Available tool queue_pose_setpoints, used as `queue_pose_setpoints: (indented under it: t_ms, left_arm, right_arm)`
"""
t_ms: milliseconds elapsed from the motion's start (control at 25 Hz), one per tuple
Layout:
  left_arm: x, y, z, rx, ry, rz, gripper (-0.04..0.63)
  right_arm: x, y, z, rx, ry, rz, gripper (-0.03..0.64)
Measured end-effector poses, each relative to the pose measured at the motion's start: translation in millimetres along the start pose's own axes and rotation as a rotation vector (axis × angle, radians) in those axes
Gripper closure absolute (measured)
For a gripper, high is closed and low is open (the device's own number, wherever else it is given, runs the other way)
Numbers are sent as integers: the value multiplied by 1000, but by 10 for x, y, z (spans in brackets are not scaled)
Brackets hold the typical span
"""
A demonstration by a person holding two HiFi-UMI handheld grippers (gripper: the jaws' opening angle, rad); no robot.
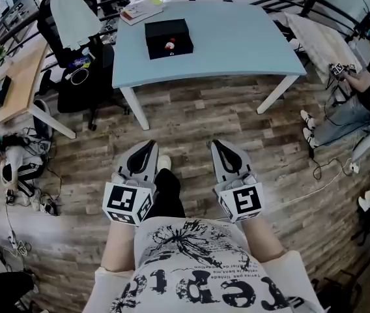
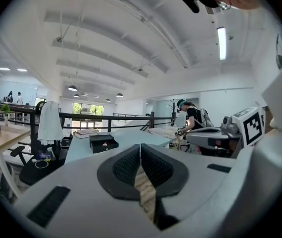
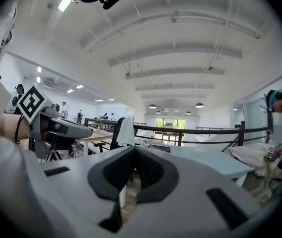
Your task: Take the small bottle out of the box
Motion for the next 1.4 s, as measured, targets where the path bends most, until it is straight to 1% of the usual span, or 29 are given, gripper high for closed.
queue_pose_setpoints:
  t_ms: [200,400,560,760,920,1080,1200,1400]
  left_arm:
    - [720,-148,603,13,23,21,574]
    - [1640,-402,1398,8,52,43,574]
    - [2350,-633,1968,26,82,53,574]
    - [3106,-839,2502,46,112,69,574]
    - [3530,-811,2758,33,108,115,574]
    - [3939,-694,2881,25,95,163,574]
    - [4302,-591,2969,8,59,193,574]
    - [4858,-404,3050,-34,-34,256,574]
  right_arm:
    - [805,-16,-322,20,44,25,609]
    - [1898,-128,-721,18,66,58,609]
    - [2708,-246,-1006,11,81,61,609]
    - [3523,-326,-1311,-15,91,68,609]
    - [3985,-247,-1549,9,83,95,609]
    - [4382,-107,-1848,26,45,120,609]
    - [4709,11,-2122,21,-14,133,609]
    - [5186,130,-2588,6,-132,151,609]
Point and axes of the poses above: the fingertips, and each gripper's own axes: x forward along the fingers, z to its left, y out of its underside, the point moved 8 cm from there along -x, backward along the fingers
